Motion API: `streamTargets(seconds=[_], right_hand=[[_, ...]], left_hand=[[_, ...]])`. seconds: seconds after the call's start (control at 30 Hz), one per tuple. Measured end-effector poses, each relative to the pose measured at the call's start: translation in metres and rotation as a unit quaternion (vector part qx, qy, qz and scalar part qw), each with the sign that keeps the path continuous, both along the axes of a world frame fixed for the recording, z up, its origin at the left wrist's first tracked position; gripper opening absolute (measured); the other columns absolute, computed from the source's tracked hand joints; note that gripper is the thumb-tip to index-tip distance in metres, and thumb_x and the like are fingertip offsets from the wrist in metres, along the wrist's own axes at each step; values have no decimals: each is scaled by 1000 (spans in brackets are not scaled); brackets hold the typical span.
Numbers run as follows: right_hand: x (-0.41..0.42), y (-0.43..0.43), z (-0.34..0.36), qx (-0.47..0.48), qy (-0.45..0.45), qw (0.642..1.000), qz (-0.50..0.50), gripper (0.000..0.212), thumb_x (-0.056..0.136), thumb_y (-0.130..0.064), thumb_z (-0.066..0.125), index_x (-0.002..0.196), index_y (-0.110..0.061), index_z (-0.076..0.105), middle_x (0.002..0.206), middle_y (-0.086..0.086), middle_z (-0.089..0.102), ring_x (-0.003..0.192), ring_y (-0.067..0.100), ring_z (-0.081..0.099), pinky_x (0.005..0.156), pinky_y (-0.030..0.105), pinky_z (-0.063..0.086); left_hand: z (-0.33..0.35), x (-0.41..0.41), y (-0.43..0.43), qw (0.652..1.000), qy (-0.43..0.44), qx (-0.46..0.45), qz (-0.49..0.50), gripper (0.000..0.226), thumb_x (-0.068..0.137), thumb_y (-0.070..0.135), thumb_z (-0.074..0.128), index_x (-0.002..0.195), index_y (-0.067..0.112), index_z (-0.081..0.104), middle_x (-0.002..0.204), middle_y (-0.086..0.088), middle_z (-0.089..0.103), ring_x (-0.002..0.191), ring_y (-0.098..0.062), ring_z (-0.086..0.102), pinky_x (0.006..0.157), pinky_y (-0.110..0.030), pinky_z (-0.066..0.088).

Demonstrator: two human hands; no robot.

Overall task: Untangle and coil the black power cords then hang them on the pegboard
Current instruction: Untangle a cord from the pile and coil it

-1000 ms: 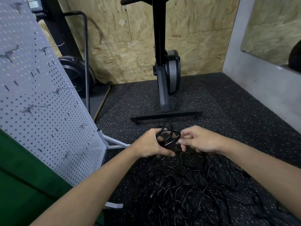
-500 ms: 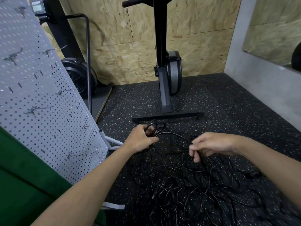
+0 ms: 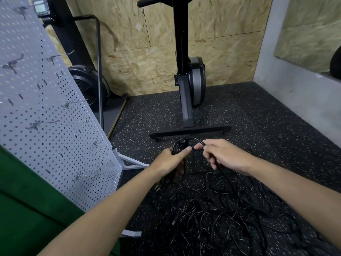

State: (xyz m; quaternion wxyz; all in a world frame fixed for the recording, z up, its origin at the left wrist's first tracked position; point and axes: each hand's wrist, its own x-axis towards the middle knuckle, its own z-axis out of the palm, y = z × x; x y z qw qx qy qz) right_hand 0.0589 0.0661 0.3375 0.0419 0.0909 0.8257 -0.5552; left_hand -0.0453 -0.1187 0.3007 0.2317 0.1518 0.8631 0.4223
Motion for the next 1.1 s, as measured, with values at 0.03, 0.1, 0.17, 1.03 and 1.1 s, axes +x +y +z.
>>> streamTargets(seconds=[0.03, 0.1, 0.17, 1.03, 1.1], right_hand=[[3, -1, 0, 12, -4, 1000, 19, 33, 112, -12, 36, 130, -20, 63, 82, 6, 56, 63, 13, 57, 52, 21, 45], [8, -2, -3, 34, -14, 997, 63, 36, 114, -21, 37, 140, -40, 54, 81, 4, 61, 69, 13, 67, 52, 20, 45], [8, -1, -7, 53, -9, 996, 74, 38, 114, -29, 38, 132, -59, 52, 75, -1, 60, 65, 8, 64, 55, 24, 48], [22, -37, -24, -43, -191, 958, 211, 23, 108, -24, 54, 121, -11, 66, 104, 7, 78, 102, 20, 73, 87, 37, 55], [20, -33, -22, -76, -217, 950, 212, 23, 107, -20, 56, 124, -7, 65, 103, 10, 76, 101, 22, 74, 85, 35, 60]], left_hand=[[-3, 1, 2, 1000, 7, 2, 10, 54, 90, 75, 61, 106, 24, 72, 93, 4, 78, 91, -15, 73, 84, -30, 55], [-5, 4, 6, 999, -11, 28, 19, 60, 88, 81, 57, 111, 27, 72, 97, 4, 79, 93, -17, 74, 92, -34, 56], [-2, 7, 8, 990, -109, 85, 26, 59, 92, 79, 52, 108, 25, 72, 93, 2, 79, 85, -18, 74, 86, -36, 58], [9, 6, 14, 936, -219, 268, 58, 16, 112, 25, 45, 115, 13, 55, 103, -22, 78, 80, -26, 74, 66, -35, 55], [10, 6, 13, 933, -219, 276, 68, 16, 112, 23, 44, 115, 12, 55, 95, -20, 77, 75, -29, 75, 65, -36, 57]])
